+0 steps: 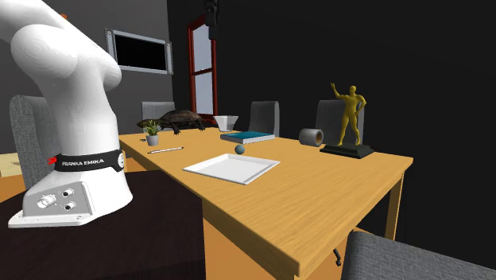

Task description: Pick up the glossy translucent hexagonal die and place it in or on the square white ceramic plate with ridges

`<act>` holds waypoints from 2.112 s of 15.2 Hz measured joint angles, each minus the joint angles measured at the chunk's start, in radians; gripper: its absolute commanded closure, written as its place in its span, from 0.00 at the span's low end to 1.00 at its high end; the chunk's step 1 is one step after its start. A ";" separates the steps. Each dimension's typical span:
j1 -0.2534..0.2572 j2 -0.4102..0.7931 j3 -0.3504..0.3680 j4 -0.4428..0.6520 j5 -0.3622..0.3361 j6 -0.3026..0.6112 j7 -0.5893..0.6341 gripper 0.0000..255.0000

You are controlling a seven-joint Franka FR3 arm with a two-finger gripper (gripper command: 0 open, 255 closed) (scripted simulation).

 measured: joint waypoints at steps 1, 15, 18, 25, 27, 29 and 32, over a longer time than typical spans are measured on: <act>0.000 0.000 0.000 0.000 0.000 0.000 0.000 0.00; 0.095 0.117 0.250 -0.206 0.138 0.377 0.248 0.00; 0.114 0.182 0.314 -0.228 0.160 0.477 0.309 0.00; 0.121 0.405 0.468 -0.198 0.150 0.694 0.472 0.00; 0.110 0.493 0.517 -0.171 0.119 0.759 0.535 0.00; 0.095 0.581 0.563 -0.150 0.072 0.825 0.605 0.00; 0.074 0.708 0.616 -0.102 -0.033 0.894 0.723 0.00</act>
